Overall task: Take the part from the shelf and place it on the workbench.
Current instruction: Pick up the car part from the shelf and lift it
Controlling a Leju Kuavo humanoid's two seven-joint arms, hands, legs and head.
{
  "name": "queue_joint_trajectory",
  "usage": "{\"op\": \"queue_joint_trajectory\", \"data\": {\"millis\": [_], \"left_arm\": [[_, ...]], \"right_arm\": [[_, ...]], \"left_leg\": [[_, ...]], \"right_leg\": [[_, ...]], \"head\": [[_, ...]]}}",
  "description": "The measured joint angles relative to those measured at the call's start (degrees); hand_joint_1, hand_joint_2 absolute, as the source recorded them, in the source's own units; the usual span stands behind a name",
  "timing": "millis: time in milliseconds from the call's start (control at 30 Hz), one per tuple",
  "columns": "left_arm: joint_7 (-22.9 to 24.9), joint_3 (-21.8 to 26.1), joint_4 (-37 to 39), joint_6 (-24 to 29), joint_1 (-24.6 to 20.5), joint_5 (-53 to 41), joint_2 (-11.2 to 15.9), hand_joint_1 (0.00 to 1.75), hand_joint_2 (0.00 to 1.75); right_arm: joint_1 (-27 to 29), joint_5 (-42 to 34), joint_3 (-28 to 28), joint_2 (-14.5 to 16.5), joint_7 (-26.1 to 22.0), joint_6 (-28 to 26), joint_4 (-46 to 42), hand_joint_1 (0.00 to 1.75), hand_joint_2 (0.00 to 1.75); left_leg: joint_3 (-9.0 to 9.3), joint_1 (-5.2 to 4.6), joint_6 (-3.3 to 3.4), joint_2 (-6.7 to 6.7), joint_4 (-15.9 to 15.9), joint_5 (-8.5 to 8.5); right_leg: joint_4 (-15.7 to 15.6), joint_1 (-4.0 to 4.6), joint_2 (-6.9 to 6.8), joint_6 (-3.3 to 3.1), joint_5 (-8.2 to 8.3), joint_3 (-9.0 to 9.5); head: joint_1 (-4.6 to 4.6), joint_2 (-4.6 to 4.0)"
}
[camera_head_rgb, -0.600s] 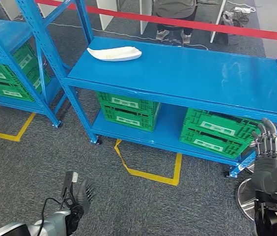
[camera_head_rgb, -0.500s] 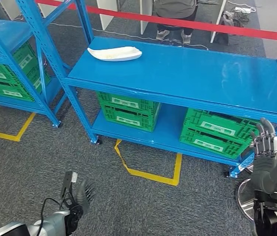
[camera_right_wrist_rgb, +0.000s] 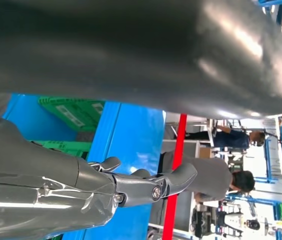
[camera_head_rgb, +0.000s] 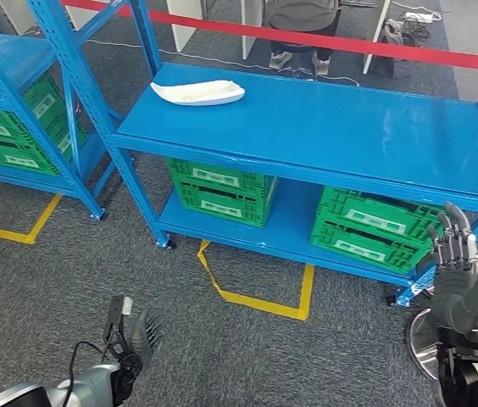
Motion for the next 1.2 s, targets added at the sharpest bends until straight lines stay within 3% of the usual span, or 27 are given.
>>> {"op": "queue_joint_trajectory", "data": {"millis": [633, 1200], "left_arm": [[0.59, 0.00, 0.00, 0.08, -0.14, -0.88, -0.08, 0.00, 0.00], [0.87, 0.00, 0.00, 0.39, -0.17, 0.07, 0.63, 0.00, 0.00]], "right_arm": [[-0.99, 1.83, -0.34, 0.04, 1.10, 1.21, 1.63, 0.00, 0.00], [-6.37, 2.62, -1.56, 0.04, 2.49, 1.47, 4.00, 0.00, 0.00]], "left_leg": [[0.00, 0.00, 0.00, 0.00, 0.00, 0.00], [0.00, 0.00, -0.02, 0.01, 0.00, 0.02]], "right_leg": [[0.00, 0.00, 0.01, 0.00, 0.00, 0.00], [0.01, 0.00, 0.02, 0.00, 0.00, 0.00]], "head": [[0.00, 0.00], [-0.01, 0.00]]}}
